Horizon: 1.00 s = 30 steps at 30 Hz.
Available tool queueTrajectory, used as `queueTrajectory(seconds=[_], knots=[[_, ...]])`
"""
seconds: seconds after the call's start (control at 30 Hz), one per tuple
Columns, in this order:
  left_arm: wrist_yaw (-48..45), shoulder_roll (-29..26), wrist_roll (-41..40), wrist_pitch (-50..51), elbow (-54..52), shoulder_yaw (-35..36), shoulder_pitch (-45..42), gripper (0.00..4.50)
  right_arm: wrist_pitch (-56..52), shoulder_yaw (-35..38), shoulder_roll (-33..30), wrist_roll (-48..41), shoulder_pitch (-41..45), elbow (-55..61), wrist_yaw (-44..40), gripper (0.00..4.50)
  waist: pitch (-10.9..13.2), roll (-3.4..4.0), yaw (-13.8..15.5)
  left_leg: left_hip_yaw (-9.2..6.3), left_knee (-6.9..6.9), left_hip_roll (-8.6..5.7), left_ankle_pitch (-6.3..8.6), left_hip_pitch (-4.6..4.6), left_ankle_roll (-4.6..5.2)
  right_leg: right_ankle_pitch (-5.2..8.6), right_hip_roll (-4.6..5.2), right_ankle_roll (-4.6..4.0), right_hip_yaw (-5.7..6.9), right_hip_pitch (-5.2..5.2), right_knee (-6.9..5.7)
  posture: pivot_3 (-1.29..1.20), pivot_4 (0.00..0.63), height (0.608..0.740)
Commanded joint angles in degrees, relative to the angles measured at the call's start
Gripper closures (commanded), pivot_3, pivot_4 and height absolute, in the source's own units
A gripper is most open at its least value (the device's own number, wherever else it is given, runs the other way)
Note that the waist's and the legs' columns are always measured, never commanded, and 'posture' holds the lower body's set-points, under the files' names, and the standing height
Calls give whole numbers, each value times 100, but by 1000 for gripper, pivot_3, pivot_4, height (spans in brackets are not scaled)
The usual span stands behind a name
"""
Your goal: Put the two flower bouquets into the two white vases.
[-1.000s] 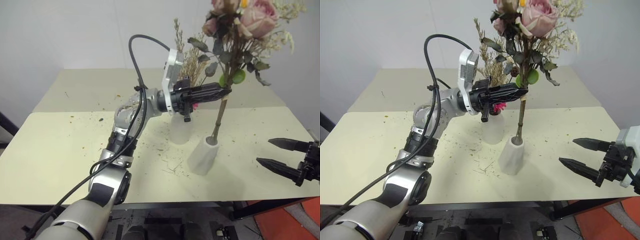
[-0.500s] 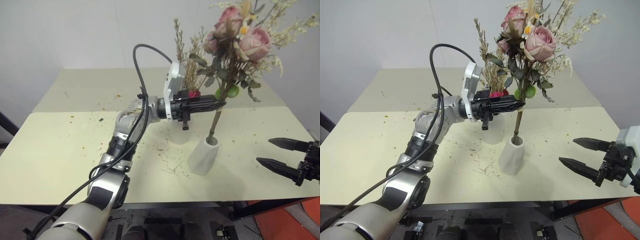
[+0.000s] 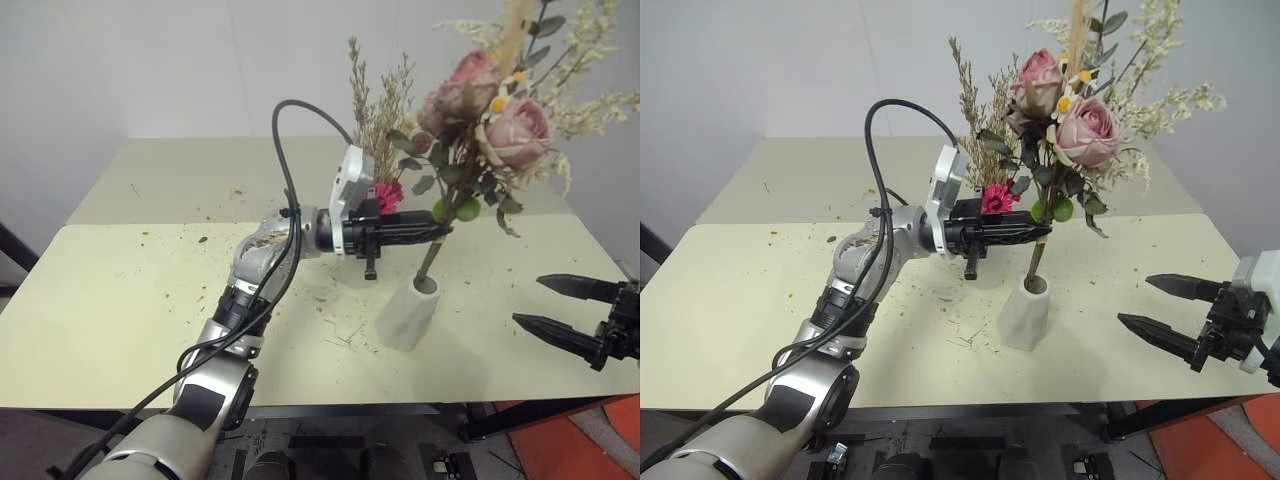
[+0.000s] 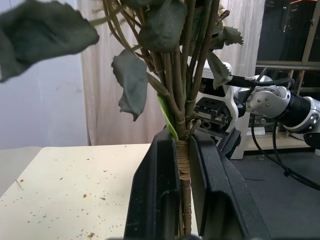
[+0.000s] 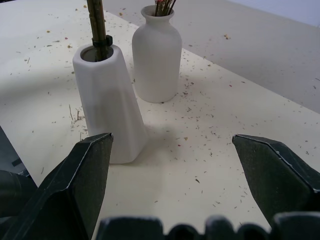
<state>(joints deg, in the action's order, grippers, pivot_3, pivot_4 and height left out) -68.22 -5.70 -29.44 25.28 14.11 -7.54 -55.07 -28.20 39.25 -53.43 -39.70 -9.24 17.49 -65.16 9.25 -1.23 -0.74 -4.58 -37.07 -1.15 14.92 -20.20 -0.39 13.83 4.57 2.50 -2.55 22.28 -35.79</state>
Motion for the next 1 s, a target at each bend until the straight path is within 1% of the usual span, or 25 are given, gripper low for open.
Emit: queueTrajectory(seconds=[0.03,0.47,1.0], knots=[[-31,40,-102,8,-141,21,-38,4394,4,120,-36,-155,110,70,14,0,0,0,-1,0,0,0,0,0,0,0,0,0,0,0,0,0,150,740],[36,186,-170,-41,-96,142,-142,4394,-13,50,-10,-158,204,88,45,0,0,0,1,0,0,0,0,0,0,0,0,0,0,0,1,0,150,740],[23,97,52,-29,-54,-77,51,4394,-12,32,33,-166,204,110,83,0,0,0,-1,0,0,0,0,1,0,0,0,0,0,0,0,0,150,740]])
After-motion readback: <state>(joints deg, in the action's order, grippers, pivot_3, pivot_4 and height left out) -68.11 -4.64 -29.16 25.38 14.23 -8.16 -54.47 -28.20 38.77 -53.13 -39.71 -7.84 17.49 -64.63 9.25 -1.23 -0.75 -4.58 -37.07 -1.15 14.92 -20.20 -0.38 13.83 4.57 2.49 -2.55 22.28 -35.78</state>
